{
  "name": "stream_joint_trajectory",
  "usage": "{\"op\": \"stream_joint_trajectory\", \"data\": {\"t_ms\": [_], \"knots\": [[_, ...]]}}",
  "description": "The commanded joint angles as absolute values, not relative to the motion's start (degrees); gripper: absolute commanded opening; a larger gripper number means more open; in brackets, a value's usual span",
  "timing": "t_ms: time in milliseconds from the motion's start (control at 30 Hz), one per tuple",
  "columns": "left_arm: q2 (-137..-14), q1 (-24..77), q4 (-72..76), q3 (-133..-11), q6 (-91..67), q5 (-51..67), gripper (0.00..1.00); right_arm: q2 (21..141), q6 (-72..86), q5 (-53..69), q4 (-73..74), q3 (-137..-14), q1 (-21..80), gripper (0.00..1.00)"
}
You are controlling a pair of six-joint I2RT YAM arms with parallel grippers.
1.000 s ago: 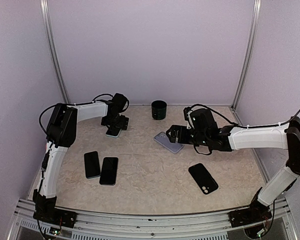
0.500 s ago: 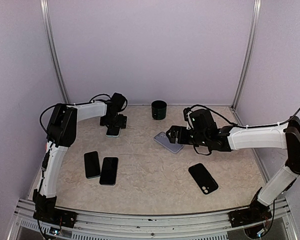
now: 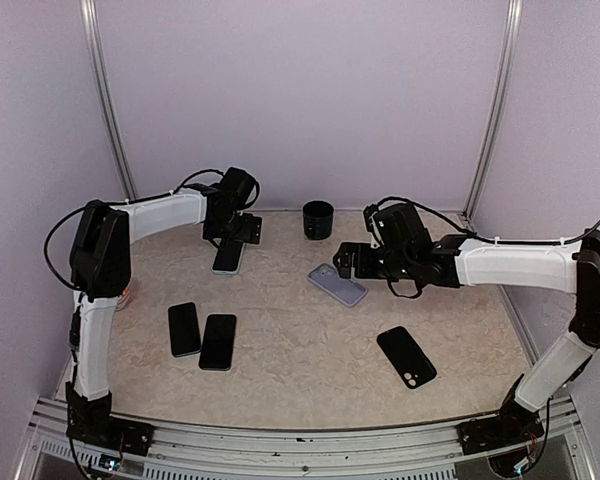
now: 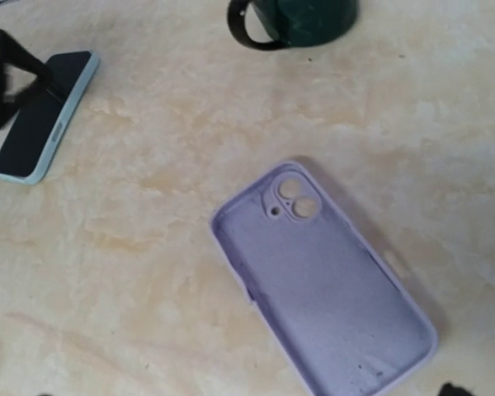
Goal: Put the phone into the phone case
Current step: Move the phone with the phone case to the corner of the board.
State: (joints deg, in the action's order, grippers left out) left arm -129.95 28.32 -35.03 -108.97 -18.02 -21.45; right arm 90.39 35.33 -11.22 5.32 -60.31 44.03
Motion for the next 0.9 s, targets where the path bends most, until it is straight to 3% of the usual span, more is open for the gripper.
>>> {"op": "stream_joint_trajectory", "data": {"t_ms": [0,500,867], "knots": [[-118.8,30.9,-32.8,-100.7,-21.6,-17.4,0.99,92.3,33.2,-10.0,10.7,-63.2,44.7,0.99],[-86.6,39.6,-26.2,-60.7,-34.0,-12.5,0.99,95.7,33.7,-6.4,9.9,-65.1,49.1,0.99],[-85.4,44.7,-19.4,-49.1,-41.6,-10.6,0.99,92.9,34.0,-6.6,8.6,-61.5,49.4,1.00]]}}
